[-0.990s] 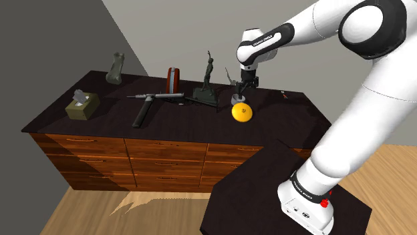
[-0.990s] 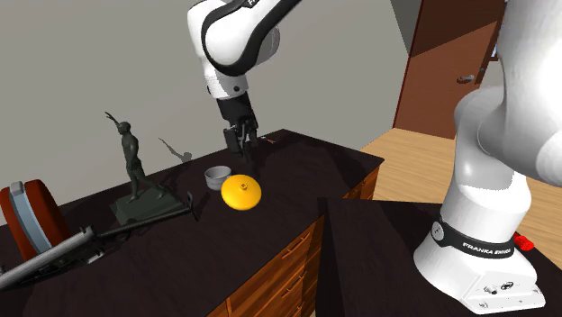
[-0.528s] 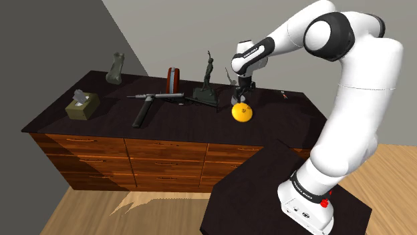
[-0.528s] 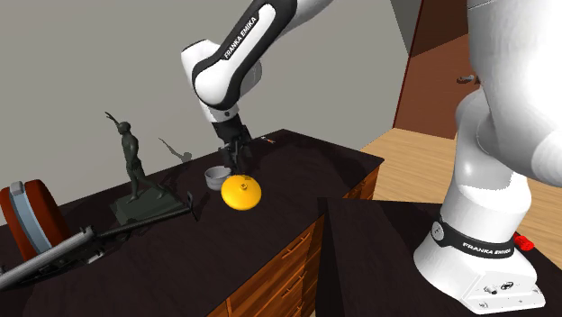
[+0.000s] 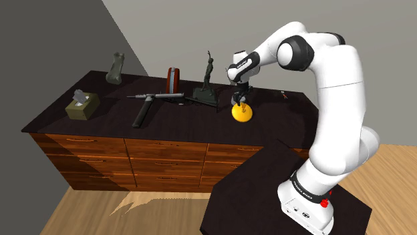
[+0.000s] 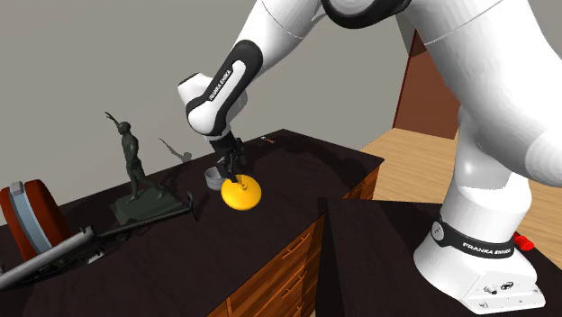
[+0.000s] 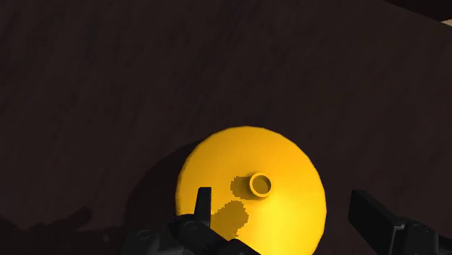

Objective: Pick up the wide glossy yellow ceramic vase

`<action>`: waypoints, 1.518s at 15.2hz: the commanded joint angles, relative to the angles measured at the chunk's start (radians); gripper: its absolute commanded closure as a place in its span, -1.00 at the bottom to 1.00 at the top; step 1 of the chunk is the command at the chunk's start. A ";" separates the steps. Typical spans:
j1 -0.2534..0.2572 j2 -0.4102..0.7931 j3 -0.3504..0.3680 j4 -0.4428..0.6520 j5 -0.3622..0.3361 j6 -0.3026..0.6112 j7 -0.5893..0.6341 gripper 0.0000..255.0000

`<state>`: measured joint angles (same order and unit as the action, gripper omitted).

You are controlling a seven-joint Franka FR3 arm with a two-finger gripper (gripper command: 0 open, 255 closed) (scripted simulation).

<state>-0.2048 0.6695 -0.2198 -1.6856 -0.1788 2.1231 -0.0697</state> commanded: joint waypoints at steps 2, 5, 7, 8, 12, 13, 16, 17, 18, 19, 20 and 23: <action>-0.014 0.086 -0.006 0.083 -0.001 -0.005 0.003 -1.00; -0.016 0.115 -0.003 0.089 0.001 0.018 0.008 -1.00; -0.018 0.135 -0.002 0.094 0.002 0.033 0.011 -1.00; -0.019 0.145 -0.001 0.097 0.003 0.040 0.013 -1.00; -0.021 0.154 0.000 0.101 0.003 0.045 0.013 1.00; -0.021 0.155 0.000 0.102 0.003 0.045 0.013 1.00; -0.021 0.156 0.000 0.103 0.003 0.045 0.014 1.00; -0.021 0.157 0.000 0.104 0.004 0.044 0.014 1.00; -0.021 0.158 0.000 0.105 0.004 0.044 0.014 1.00; -0.021 0.158 0.000 0.105 0.004 0.044 0.014 1.00; -0.020 0.151 0.000 0.099 0.003 0.044 0.014 1.00; -0.017 0.121 -0.003 0.090 0.001 0.022 0.009 1.00</action>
<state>-0.2219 0.7997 -0.2217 -1.5927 -0.1770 2.1517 -0.0585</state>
